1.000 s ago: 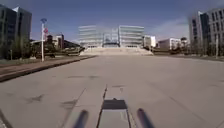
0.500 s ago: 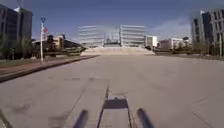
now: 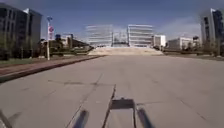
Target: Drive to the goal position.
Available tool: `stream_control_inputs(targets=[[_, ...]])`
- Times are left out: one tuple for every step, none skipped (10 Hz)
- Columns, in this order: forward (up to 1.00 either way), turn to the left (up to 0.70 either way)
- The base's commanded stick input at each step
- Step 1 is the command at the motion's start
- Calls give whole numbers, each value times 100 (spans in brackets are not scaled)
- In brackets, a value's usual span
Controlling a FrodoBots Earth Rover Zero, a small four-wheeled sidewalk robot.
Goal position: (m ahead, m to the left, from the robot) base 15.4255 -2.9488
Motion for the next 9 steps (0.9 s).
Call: stream_control_inputs(targets=[[70, 0], [70, 0], [70, 0], [70, 0], [70, 0], [70, 0], [70, 0], [70, 0], [70, 0]])
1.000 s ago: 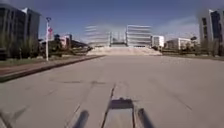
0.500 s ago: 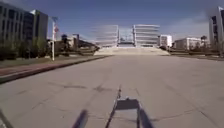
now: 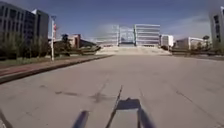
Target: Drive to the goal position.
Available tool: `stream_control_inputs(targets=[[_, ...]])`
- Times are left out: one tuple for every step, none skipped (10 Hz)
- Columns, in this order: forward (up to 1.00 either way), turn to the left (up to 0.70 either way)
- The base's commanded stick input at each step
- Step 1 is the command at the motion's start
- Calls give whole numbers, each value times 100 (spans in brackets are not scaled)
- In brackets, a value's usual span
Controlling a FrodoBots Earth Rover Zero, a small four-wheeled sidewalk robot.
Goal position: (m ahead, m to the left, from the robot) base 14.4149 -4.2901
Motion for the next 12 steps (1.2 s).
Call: stream_control_inputs(targets=[[70, -8], [70, -14], [70, -14], [70, -14], [70, 0], [70, 0], [70, 0], [70, 0], [70, 0], [70, 0], [70, 0], [70, 0]])
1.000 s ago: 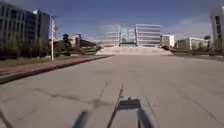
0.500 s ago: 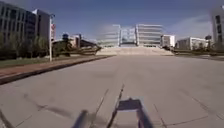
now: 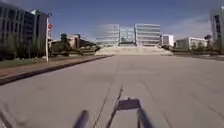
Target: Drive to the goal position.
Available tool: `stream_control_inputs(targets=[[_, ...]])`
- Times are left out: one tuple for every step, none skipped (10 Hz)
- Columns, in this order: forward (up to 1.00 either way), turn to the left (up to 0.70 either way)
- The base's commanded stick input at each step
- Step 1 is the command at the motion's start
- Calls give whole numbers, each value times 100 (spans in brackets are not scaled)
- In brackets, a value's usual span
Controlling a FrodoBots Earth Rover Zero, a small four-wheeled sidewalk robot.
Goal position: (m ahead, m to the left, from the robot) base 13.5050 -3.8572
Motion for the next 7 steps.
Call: stream_control_inputs(targets=[[70, 0], [70, 0], [70, 0], [70, 0], [70, 0], [70, 0], [70, 0]])
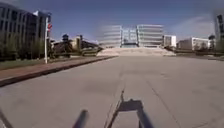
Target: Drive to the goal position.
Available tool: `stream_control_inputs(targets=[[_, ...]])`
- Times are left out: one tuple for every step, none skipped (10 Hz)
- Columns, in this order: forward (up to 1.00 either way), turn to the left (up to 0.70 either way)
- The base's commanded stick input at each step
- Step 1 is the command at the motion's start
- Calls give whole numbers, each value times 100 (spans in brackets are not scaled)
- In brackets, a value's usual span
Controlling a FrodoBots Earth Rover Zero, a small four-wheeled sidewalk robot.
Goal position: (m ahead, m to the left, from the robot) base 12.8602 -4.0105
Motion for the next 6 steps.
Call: stream_control_inputs(targets=[[70, 0], [70, -10], [70, -14], [70, -14], [70, -14], [70, -14]])
